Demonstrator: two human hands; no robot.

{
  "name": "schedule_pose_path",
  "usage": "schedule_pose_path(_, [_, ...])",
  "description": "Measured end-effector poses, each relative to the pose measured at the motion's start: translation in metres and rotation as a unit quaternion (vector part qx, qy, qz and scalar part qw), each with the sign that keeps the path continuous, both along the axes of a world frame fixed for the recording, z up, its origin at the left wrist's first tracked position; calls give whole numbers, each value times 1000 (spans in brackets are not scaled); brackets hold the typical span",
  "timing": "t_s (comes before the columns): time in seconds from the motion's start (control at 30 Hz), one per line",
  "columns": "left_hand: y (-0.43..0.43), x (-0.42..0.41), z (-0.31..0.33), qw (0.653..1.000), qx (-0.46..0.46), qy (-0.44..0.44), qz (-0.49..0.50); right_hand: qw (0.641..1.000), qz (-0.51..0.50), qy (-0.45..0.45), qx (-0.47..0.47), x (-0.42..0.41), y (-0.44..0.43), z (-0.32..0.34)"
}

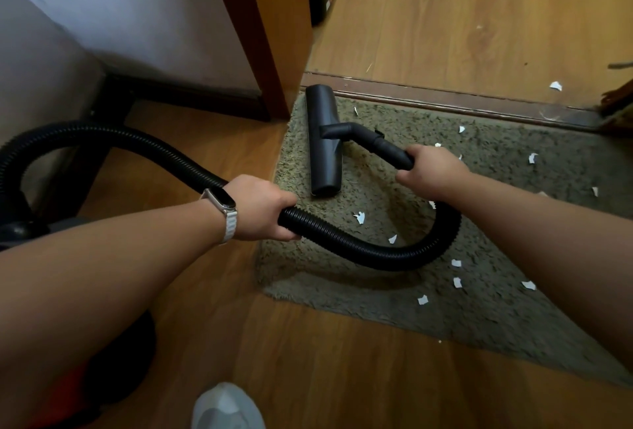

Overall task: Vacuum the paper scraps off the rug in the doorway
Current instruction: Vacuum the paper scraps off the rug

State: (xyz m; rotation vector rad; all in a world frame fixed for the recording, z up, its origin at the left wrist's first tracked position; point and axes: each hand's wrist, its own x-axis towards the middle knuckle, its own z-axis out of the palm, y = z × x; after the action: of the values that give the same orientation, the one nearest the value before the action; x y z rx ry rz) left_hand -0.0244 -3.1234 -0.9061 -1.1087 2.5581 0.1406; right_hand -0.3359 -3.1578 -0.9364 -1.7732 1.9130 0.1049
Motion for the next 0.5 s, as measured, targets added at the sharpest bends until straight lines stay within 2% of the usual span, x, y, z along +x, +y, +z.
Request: schedule_pose_path(0.5, [-12, -36, -5, 999, -3, 28, -21, 998, -63, 19, 15, -55, 25, 5])
